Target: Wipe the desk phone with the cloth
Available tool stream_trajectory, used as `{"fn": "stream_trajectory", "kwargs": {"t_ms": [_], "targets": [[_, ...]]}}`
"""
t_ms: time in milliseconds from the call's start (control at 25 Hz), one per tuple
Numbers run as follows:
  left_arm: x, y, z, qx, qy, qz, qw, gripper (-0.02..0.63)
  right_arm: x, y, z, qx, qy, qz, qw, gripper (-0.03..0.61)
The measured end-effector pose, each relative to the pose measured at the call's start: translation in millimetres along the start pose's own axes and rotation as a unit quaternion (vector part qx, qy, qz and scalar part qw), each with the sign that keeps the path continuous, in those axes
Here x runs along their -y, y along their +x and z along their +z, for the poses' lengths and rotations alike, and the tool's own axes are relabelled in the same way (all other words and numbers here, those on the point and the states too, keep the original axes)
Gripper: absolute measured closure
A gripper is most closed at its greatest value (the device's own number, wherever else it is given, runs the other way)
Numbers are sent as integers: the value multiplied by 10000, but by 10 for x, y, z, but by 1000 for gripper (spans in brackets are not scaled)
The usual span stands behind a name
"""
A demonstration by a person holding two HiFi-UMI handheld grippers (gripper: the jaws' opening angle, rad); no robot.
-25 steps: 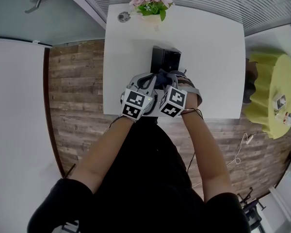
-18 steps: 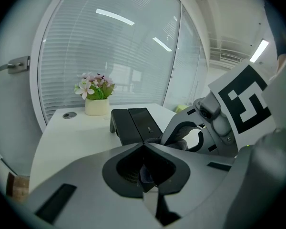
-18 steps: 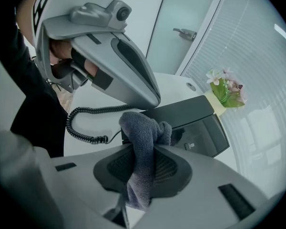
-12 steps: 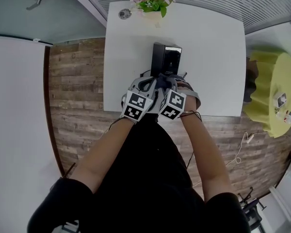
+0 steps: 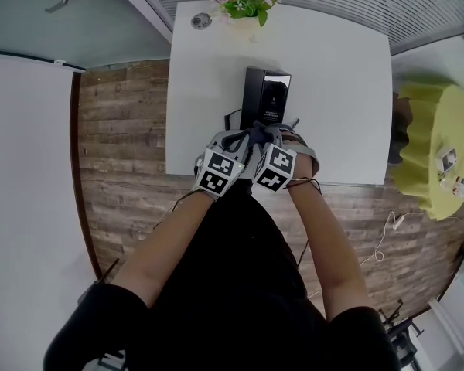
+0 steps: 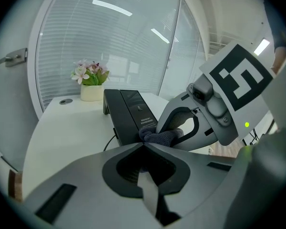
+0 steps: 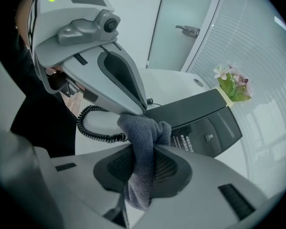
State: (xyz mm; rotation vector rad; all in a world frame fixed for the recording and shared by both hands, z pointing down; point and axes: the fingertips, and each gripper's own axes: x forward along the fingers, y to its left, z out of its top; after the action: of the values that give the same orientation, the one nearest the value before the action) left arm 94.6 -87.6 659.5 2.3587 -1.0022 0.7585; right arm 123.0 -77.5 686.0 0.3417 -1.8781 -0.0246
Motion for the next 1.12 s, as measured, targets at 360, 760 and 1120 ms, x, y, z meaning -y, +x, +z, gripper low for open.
{"fn": "stream_trajectory", "kwargs": {"t_ms": [360,760,1120], "targets": [[73,-202,63,50,42,-124,9999,604,-211,-155,-78,290,575,382,9972,485],[73,-803,784,824,235,48,9963,604,38,-1002,17,1508,1716,-184,9734,485],[345,-1441,1692,1759,747,-20,9816,604,635,-2259,376,3575,2516,-1105,8926,485]]}}
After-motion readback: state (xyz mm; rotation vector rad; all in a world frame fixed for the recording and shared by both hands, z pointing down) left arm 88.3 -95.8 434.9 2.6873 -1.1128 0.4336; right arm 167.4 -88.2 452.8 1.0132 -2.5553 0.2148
